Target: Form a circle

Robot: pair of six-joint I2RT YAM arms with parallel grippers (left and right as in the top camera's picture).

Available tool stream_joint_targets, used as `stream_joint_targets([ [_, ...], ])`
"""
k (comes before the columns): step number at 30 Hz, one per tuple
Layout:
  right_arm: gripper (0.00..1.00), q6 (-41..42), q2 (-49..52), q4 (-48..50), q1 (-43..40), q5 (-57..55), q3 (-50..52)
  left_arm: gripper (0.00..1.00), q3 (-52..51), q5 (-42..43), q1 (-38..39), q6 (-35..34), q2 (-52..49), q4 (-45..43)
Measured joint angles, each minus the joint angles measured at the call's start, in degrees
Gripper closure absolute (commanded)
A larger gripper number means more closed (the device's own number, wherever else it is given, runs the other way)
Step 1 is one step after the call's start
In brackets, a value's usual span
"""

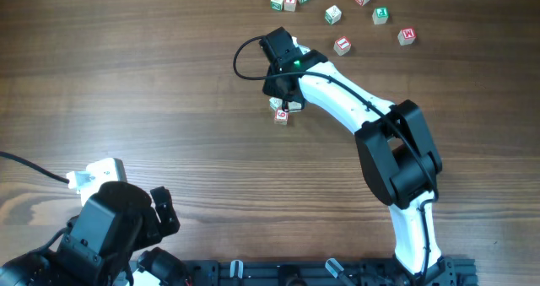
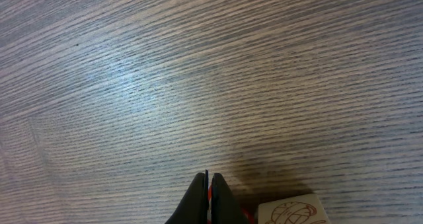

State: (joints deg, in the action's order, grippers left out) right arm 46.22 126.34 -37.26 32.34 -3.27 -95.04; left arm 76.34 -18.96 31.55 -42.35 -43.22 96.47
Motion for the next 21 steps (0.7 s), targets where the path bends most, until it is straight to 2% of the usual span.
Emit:
stream_joint_targets([
  [14, 0.95, -0.5, 0.0, 2.2, -0.3, 0.0, 0.0, 0.0, 0.0, 0.0, 0.0, 0.0, 0.0, 0.0],
  [21, 0.95, 0.3, -3.1, -3.6, -0.5, -4.6, 0.0, 0.0, 0.0, 0.0, 0.0, 0.0, 0.0, 0.0],
])
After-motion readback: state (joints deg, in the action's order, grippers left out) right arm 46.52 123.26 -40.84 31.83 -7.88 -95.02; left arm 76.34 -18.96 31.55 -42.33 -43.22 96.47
